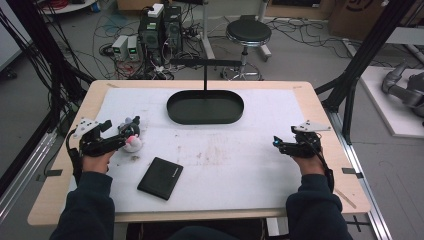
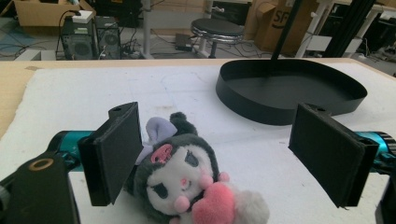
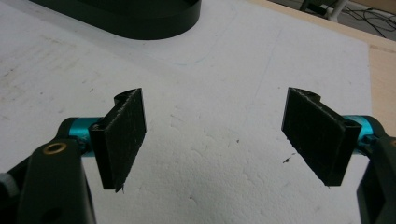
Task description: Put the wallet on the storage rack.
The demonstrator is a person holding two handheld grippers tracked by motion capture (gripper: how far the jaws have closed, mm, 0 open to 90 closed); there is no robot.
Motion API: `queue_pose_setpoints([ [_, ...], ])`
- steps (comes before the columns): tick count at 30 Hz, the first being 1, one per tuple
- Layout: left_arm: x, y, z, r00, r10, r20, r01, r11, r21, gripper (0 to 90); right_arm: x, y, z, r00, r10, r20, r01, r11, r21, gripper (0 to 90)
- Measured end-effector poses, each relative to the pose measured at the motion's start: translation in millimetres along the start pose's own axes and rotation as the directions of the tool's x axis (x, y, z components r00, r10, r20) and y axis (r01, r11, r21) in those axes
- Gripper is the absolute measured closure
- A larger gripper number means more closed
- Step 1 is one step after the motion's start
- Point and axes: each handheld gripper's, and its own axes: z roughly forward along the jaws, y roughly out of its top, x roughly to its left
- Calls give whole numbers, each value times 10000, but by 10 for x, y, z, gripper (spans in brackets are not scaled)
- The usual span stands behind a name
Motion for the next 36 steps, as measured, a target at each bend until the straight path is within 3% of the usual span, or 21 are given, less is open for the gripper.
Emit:
queue_pose_setpoints([
  [8,-18,-8,-99,9997,-117,-209,116,9999,-55,171,10,1,14,9998,-51,-181,51,10000,-22,222],
  [13,-79,-22,-135,10000,-20,-17,20,10000,55,181,23,-6,15,9996,-122,-273,123,9999,17,222],
  [16,-112,-33,-165,9995,72,307,-74,9999,84,278,29,5,12,9996,-108,-253,106,9999,-50,222],
  [18,-167,-68,-223,9938,201,1090,-237,9992,323,351,42,22,10,9996,-157,-214,156,9999,-51,222],
  [20,-194,-106,-252,9890,24,1476,-101,9986,512,366,63,37,15,9995,-213,-215,212,9998,-46,222],
  [21,-194,-106,-252,9890,24,1476,-101,9986,512,373,77,45,23,9994,-241,-229,240,9997,-54,222],
  [22,-225,-175,-275,9815,-213,1904,49,9962,866,373,97,53,31,9994,-259,-245,258,9997,-23,222],
  [24,-238,-201,-284,9803,-305,1952,110,9949,1004,373,128,60,43,9991,-302,-310,302,9995,-7,222],
  [26,-302,-307,-311,9696,-615,2369,255,9880,1522,373,168,62,53,9986,-373,-377,374,9993,35,222],
  [29,-396,-412,-280,9491,-593,3094,-144,9730,2306,397,196,58,54,9979,-499,-419,502,9987,76,222],
  [30,-396,-412,-280,9491,-593,3094,-144,9730,2306,423,199,58,52,9977,-530,-433,532,9986,32,222],
  [31,-441,-462,-235,9392,-525,3392,-468,9594,2781,429,204,59,48,9976,-524,-456,526,9986,29,222],
  [33,-465,-502,-186,9365,-532,3467,-643,9456,3188,429,207,58,44,9976,-518,-451,520,9986,31,222],
  [34,-465,-502,-186,9365,-532,3467,-643,9456,3188,429,209,57,44,9976,-499,-474,501,9987,35,222],
  [35,-477,-536,-135,9351,-541,3502,-772,9335,3503,429,209,56,45,9976,-491,-481,493,9988,35,222],
  [36,-490,-555,-106,9372,-584,3439,-777,9262,3690,430,205,55,45,9975,-517,-479,520,9986,45,222],
])
